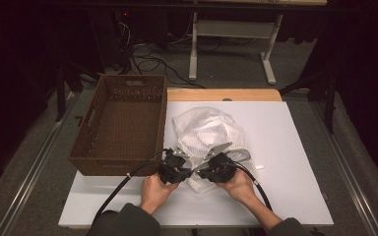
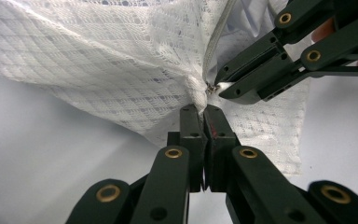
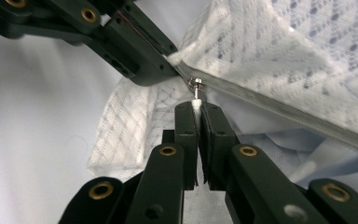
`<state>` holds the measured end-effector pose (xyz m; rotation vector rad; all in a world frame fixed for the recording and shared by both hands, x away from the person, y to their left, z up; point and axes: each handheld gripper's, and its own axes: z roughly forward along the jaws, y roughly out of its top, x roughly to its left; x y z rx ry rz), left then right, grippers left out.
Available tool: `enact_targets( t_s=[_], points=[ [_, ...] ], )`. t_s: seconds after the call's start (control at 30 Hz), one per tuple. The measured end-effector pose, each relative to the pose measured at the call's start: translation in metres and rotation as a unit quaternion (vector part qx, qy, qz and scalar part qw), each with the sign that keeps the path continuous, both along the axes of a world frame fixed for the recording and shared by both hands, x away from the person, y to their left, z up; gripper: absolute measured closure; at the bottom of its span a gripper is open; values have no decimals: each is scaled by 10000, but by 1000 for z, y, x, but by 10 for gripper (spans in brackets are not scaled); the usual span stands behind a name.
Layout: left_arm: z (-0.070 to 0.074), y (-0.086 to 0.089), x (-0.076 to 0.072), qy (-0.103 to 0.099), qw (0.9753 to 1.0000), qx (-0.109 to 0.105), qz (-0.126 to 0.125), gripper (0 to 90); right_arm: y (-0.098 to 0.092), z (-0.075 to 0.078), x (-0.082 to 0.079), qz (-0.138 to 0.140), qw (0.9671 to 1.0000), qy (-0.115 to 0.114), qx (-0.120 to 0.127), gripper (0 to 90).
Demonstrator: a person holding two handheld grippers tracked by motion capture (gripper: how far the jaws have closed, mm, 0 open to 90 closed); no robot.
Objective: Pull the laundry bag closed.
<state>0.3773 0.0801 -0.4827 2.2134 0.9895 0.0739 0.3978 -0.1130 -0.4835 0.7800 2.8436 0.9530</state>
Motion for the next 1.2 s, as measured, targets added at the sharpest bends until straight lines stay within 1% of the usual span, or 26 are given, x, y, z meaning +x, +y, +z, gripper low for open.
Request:
enact_targets(
  t_s=[0.1, 0.13, 0.17, 0.2, 0.23, 0.27, 0.3, 0.33, 0.37, 0.43, 0.47, 0.5, 0.53, 0.6, 0.63, 0.7, 0.77, 0.83, 0.87, 0.9, 1.03, 1.2],
  points=[
    [0, 5, 0, 48, 9999, -65, 59, 878, 0, -1, 1, 1, 10000, 24, -1, 873],
    [0, 5, 0, 48, 9999, -65, 59, 878, 0, -1, 1, -42, 10000, 53, -3, 873],
    [-1, 8, 1, 82, 9998, -116, 128, 878, 0, -1, 1, -22, 10000, 39, 15, 873],
    [-1, 9, 0, 59, 9998, -102, 153, 878, 1, -1, 0, -23, 10000, -11, -33, 873],
    [0, 10, 0, 47, 9999, -94, 128, 878, 1, -1, -1, -59, 9999, -62, -70, 873],
    [0, 10, 0, 18, 9999, -67, 144, 878, 0, -1, -1, -37, 9999, -108, -29, 873],
    [0, 10, 0, 15, 9999, -63, 150, 878, -1, 0, -2, -4, 9998, -185, -82, 873],
    [0, 9, 0, 6, 9998, -64, 176, 878, -2, 0, -2, 1, 9997, -221, -108, 873],
    [-1, 9, 1, 12, 9998, -61, 205, 878, -4, 1, -2, -35, 9997, -195, -109, 873],
    [-2, 9, 1, -22, 9998, 80, 196, 878, -7, 0, -2, -93, 9997, -205, -105, 873],
    [-2, 9, 1, -35, 9997, 161, 197, 878, -9, 0, -1, -77, 9997, -222, -98, 873],
    [-3, 9, 1, -56, 9995, 224, 213, 878, -9, -1, -1, -114, 9997, -195, -88, 873],
    [-4, 8, 0, -82, 9993, 237, 265, 878, -9, -2, -1, -138, 9997, -180, -122, 873],
    [-3, 8, 0, -81, 9992, 302, 242, 877, -7, -3, -2, -150, 9995, -205, -179, 873],
    [-4, 8, 1, -74, 9992, 298, 247, 878, -7, -3, -3, -128, 9994, -238, -202, 873],
    [-5, 7, 2, -91, 9991, 338, 251, 877, -7, -2, -4, -136, 9994, -234, -212, 873],
    [-6, 7, 3, -94, 9987, 421, 255, 877, -9, -2, -4, -144, 9991, -291, -268, 873],
    [-7, 7, 3, -100, 9984, 461, 310, 877, -12, -2, -4, -188, 9991, -287, -268, 873],
    [-7, 8, 4, -86, 9984, 488, 280, 877, -13, -3, -3, -203, 9991, -292, -249, 873],
    [-8, 8, 5, -77, 9984, 477, 306, 877, -14, -3, -3, -236, 9991, -261, -233, 873],
    [-10, 6, 6, -15, 9985, 466, 298, 875, -18, -3, -4, -285, 9989, -278, -262, 873],
    [-10, 8, 6, 9, 9985, 460, 288, 874, -20, -3, -6, -257, 9988, -303, -273, 873]
  ],
)
